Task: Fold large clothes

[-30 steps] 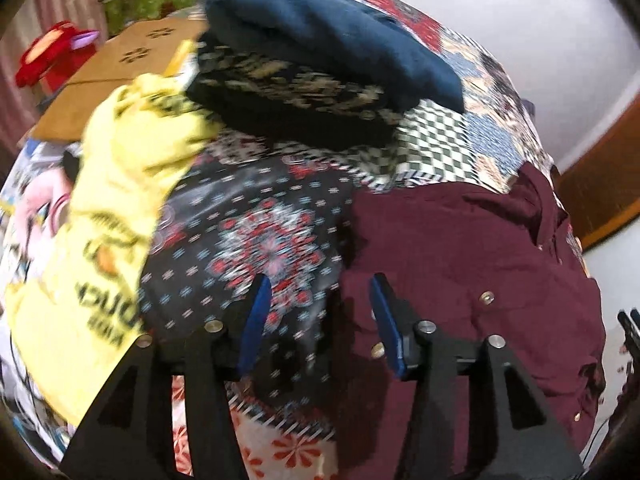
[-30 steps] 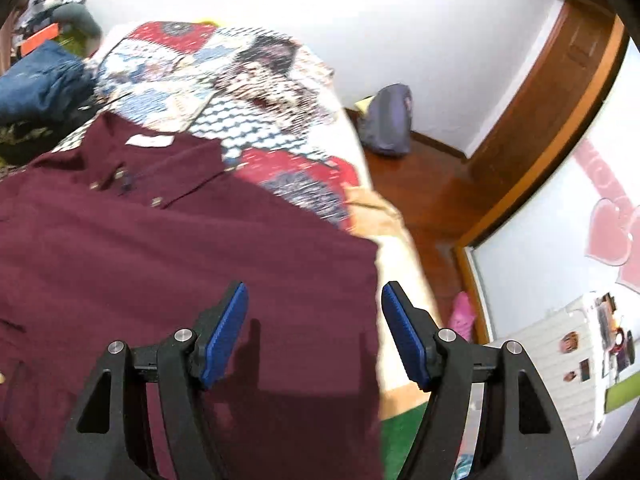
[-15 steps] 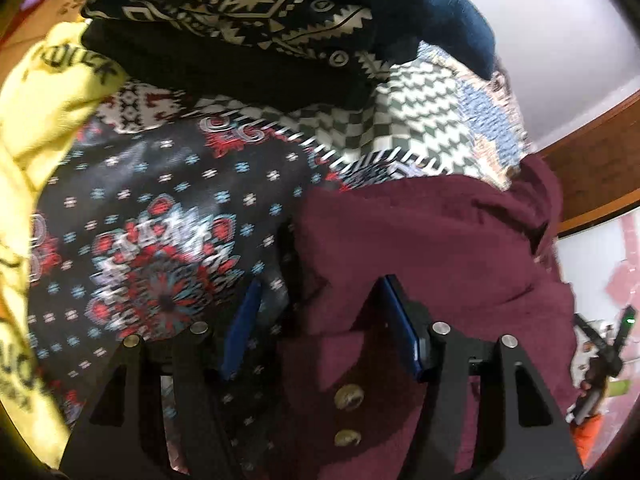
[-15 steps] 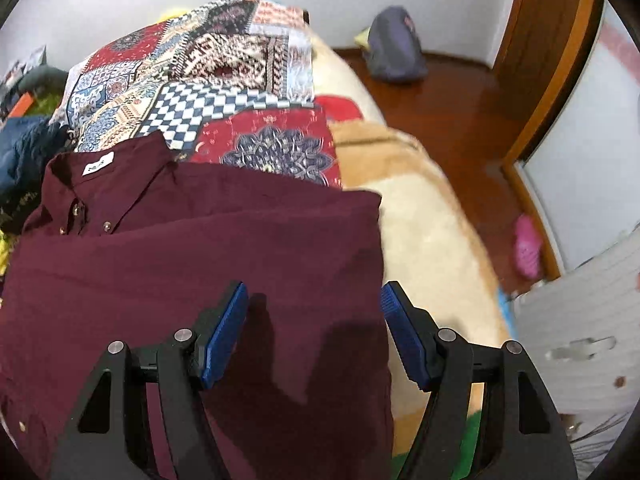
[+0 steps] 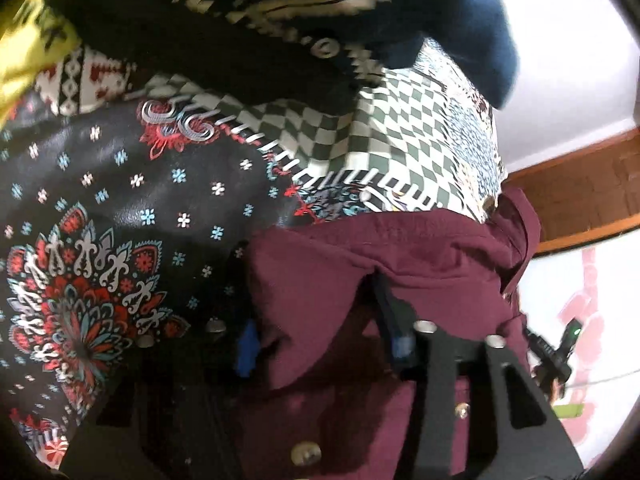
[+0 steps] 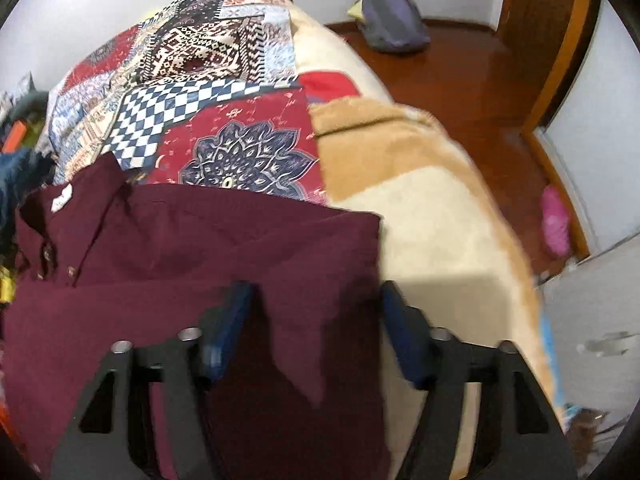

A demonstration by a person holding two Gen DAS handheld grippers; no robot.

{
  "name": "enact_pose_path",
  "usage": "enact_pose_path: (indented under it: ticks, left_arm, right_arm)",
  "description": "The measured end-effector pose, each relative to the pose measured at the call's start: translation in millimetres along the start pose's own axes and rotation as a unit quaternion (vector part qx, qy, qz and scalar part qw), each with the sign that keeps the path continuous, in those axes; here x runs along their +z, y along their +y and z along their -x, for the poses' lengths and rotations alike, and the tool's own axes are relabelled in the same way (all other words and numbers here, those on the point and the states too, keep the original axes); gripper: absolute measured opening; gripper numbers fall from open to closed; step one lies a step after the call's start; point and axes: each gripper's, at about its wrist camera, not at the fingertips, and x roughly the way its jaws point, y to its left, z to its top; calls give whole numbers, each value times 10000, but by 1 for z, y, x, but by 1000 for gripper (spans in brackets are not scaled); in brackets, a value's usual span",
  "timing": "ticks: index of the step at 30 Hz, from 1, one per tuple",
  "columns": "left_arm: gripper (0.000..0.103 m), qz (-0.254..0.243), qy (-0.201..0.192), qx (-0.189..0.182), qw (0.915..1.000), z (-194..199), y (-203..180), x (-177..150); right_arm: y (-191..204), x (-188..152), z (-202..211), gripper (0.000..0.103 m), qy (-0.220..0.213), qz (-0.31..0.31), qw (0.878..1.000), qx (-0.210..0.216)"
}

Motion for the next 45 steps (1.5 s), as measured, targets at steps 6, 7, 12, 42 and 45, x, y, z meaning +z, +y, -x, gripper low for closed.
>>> enact_pose_path:
  ticks: [6,7,12,42,45]
  left_arm:
    - [15,-1069,-407,944,9889,29,-62,-4]
    - [14,-1245,-475,1073,9853,34,-73,-4]
    - [13,-2091,-982,1183,9657,69,-147,9]
    - [21,-2445,-1958,1860,9313,90,-206,63]
    - [21,-2490,-2015,1834,9294,109,-206,52]
  right_arm:
    - [6,-7,32,13,-593,365,9974,-180]
    - [7,-7,39,11,-707,410,9964,-225]
    - [25,-3,78,7,-1267,816,9865,-639]
    - [73,12,111,12,-1220,1405,9820,-327]
    - [82,2,128,45,-1383,1431,9792,-397]
